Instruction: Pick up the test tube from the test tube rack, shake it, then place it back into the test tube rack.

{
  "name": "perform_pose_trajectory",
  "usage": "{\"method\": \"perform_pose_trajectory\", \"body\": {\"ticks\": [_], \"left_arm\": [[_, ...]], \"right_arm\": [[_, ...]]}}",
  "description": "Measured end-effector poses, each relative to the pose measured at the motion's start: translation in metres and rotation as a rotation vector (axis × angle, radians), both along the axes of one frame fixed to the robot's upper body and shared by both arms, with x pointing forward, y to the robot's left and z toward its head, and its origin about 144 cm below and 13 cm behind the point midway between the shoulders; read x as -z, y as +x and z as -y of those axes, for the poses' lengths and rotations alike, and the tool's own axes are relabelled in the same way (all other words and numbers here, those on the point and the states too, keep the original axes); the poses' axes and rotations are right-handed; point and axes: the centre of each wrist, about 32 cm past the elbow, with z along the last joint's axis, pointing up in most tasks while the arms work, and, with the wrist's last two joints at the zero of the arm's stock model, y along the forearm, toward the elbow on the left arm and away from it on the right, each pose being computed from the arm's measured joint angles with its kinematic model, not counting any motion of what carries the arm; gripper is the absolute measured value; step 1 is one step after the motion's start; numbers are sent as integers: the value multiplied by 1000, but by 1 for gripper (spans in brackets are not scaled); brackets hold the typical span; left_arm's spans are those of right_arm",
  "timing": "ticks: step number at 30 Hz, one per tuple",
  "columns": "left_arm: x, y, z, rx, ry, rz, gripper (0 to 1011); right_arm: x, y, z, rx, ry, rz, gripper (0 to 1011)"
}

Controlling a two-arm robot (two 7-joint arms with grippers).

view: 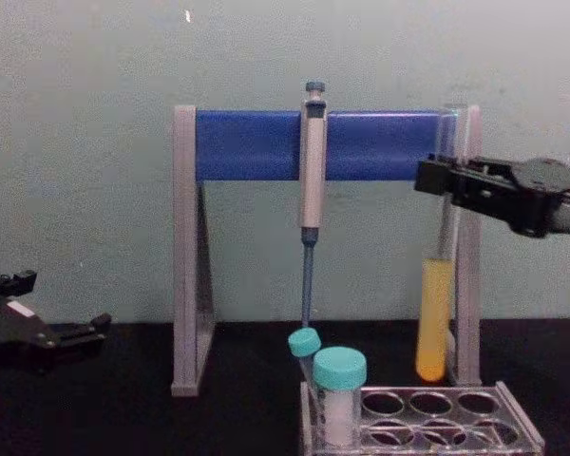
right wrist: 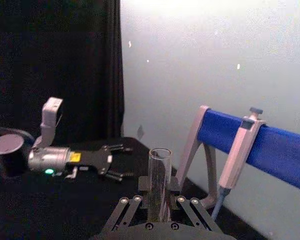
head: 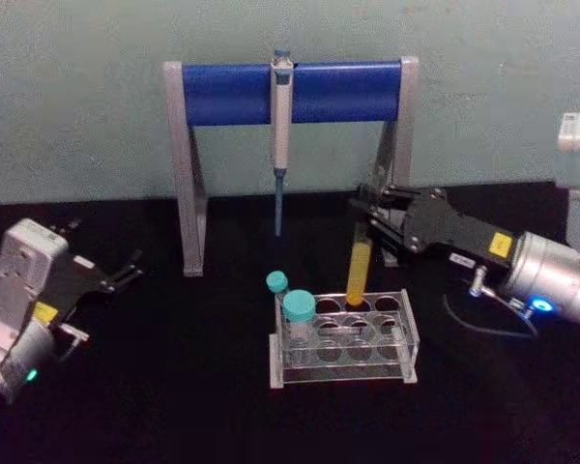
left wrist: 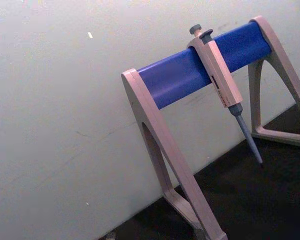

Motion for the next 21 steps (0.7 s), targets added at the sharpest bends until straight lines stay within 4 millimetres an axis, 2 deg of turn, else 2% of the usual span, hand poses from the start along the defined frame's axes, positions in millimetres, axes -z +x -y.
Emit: {"method": "perform_pose_trajectory", "body": {"ticks": [11,21], "left_arm": [[0,0,0,0,0,0,1001],[0,0,0,0,0,0,1001]], "right_arm": [[-9,-14,23,62,-72,7,233],[-10,-16,20,188,-90,58,233]]}}
